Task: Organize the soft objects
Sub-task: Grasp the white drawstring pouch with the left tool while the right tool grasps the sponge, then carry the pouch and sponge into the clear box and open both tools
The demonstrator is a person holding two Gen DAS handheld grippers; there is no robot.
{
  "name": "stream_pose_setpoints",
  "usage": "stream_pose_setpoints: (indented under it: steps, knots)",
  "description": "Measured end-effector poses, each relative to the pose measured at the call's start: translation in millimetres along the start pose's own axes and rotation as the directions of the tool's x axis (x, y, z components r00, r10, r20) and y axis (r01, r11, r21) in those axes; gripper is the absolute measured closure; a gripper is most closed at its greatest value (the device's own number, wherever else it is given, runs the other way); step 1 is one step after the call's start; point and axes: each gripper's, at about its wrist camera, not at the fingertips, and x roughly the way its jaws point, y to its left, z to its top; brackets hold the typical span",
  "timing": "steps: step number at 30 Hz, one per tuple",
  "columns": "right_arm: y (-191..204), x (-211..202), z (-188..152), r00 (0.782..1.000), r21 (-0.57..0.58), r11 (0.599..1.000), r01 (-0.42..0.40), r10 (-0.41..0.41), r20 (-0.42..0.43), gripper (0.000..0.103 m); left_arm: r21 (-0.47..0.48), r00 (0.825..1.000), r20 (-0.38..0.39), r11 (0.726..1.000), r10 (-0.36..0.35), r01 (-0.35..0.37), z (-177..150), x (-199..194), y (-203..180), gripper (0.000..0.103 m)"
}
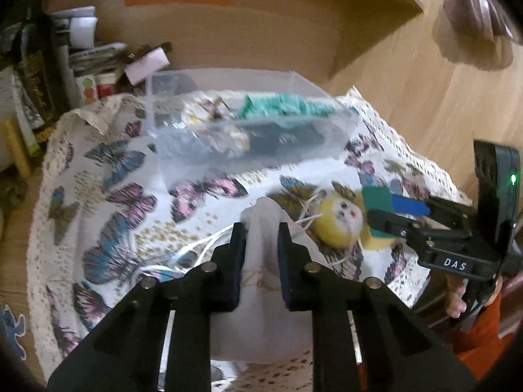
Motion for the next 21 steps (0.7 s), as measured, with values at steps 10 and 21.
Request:
stream_pose_setpoints:
  steps: [10, 21]
  knots:
    - [-12.1, -14.0, 15.3, 0.999, 0.039, 0.999, 0.031, -0.032, 0.042, 0.069, -0.034, 0.991, 0.128, 0.999, 0.038, -0.034, 26.6, -27.1, 13.6, 0.085]
    - [-17.0, 13.8, 9.8, 0.999, 0.046, 0.998, 0.034, -0.032, -0.031, 0.041, -0.066, 0.988, 0.144, 0.997, 0.057, -0.048, 29.6, -26.9, 21.7, 0.085]
